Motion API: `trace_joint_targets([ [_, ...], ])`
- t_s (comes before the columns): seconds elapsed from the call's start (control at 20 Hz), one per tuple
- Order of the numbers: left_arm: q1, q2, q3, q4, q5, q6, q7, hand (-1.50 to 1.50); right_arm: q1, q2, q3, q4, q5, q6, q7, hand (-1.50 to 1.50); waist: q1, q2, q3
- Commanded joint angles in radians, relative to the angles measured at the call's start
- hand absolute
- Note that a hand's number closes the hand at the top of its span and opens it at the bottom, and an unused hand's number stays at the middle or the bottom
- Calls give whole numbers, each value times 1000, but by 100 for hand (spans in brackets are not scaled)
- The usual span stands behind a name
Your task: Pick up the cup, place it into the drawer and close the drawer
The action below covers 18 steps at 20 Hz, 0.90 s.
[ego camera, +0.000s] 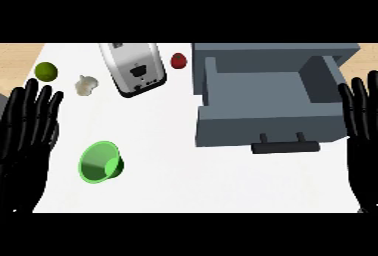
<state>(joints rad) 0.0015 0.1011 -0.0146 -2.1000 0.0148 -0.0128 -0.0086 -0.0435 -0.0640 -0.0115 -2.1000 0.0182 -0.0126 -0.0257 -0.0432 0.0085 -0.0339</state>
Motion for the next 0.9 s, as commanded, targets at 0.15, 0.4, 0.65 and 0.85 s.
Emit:
trace_joint_targets([
  [0.15,25,124,45,30,282,-289,-62,-150,17,-3,23,6,33,4,3,-150,46,-9,32],
  [0.4,104,148,70,134,539,-384,70,-150,4,-66,42,41,-55,108,140,-150,56,-6,32],
  [0.65,50,189,153,326,568,-479,22,-150,20,-82,-6,91,-105,157,86,-150,42,-8,34],
  [0.85,0,194,175,410,512,-497,19,-150,-120,-57,19,156,-44,109,149,-150,45,-8,34],
])
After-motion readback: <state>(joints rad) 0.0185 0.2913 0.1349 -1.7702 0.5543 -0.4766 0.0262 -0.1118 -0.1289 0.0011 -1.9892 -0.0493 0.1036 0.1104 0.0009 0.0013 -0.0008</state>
